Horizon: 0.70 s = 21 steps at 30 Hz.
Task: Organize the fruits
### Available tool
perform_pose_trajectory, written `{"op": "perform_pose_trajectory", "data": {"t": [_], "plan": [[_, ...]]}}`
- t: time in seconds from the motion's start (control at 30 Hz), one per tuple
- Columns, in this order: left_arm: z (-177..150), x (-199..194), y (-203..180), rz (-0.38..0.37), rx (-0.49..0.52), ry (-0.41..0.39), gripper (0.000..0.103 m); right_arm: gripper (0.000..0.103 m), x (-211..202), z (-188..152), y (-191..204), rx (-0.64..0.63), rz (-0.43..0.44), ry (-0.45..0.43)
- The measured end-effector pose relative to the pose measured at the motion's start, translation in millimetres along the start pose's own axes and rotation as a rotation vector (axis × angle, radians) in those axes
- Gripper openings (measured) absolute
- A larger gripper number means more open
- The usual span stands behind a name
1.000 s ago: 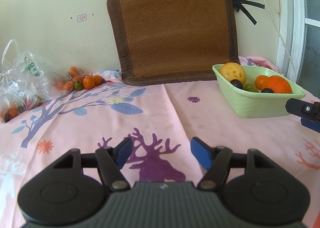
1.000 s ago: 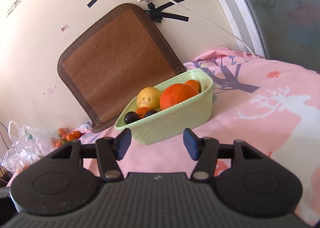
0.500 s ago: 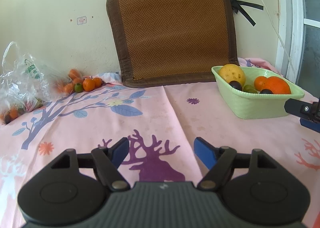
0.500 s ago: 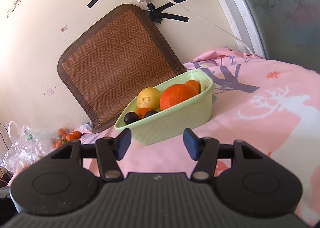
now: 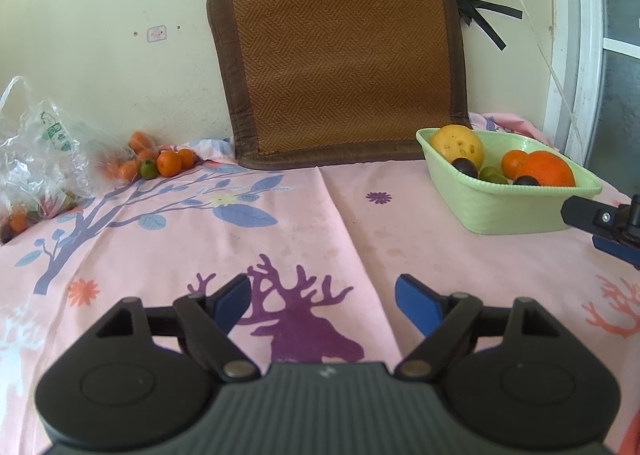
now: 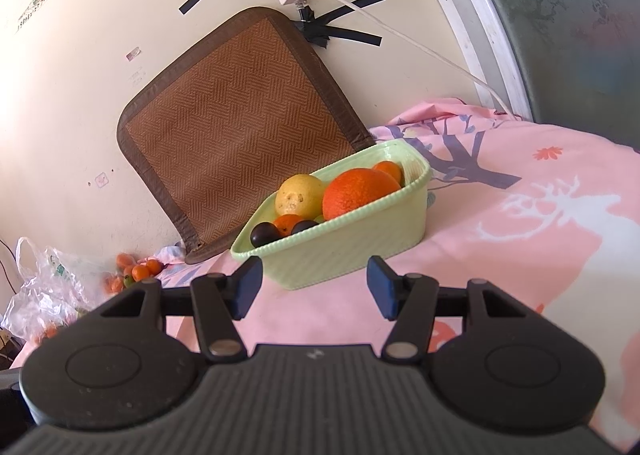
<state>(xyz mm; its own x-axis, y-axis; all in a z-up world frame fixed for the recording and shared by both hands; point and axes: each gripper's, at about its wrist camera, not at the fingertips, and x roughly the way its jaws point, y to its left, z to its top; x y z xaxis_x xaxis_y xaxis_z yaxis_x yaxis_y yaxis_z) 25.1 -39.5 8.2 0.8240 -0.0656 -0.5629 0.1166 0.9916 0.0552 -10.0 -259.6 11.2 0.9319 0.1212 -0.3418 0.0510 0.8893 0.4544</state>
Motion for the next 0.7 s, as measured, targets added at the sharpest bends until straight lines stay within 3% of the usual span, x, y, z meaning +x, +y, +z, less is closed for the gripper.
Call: {"op": "perform_pose_trajectory", "data": {"t": [0.7], "plan": [[-0.1, 0.1, -0.4, -0.018, -0.005, 0.003, 0.089, 0.060, 0.2, 0.0, 1.4, -0.024, 0.007, 0.001]]}}
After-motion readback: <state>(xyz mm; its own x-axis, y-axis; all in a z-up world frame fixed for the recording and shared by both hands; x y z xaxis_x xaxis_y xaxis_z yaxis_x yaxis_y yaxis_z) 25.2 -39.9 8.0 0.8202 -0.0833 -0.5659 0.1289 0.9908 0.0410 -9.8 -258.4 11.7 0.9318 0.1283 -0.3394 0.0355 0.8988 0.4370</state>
